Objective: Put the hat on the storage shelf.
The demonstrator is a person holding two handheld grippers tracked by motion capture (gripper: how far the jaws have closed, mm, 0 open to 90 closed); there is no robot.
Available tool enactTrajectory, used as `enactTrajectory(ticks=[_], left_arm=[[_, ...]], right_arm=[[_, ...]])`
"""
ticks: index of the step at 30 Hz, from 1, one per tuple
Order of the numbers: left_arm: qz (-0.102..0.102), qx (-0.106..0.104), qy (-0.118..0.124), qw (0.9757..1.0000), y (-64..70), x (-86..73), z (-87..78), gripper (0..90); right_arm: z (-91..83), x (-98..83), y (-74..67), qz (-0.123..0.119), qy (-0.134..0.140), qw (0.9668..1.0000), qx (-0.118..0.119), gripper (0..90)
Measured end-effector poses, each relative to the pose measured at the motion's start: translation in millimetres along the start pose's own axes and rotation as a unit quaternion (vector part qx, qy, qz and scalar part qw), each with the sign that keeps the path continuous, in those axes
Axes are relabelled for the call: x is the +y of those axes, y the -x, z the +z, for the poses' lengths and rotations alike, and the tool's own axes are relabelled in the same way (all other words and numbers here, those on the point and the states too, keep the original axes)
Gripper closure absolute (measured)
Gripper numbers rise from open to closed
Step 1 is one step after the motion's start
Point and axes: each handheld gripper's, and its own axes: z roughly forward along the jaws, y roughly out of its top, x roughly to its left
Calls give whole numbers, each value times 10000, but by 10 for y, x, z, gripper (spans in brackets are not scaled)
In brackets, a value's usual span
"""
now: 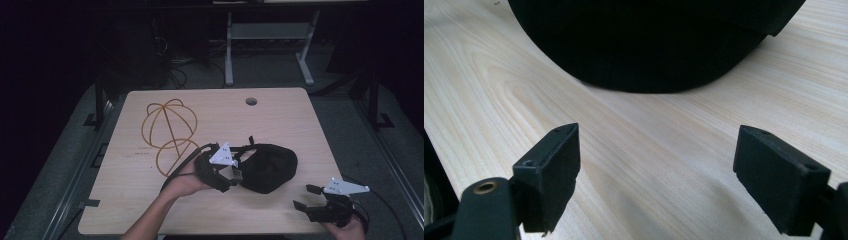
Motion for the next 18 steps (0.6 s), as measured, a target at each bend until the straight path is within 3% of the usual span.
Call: enactTrajectory(ticks=[3,6,12,15,18], left_arm=[[158,-86,-193,9997,-10,51,80,313],[165,-99,-319,9993,-4,71,156,333],[273,-331,-593,9973,-3,68,282,425],[291,-442,-723,9960,9,78,337,451],[338,-411,-834,9951,33,90,369,468]], right_arm=[[2,-2,13,5,2,10000,-2,184],[2,-6,10,11,-3,10000,46,184],[7,-11,14,119,55,9997,194,184],[21,-13,19,60,35,9997,215,185],[22,-10,9,63,19,9997,219,185]])
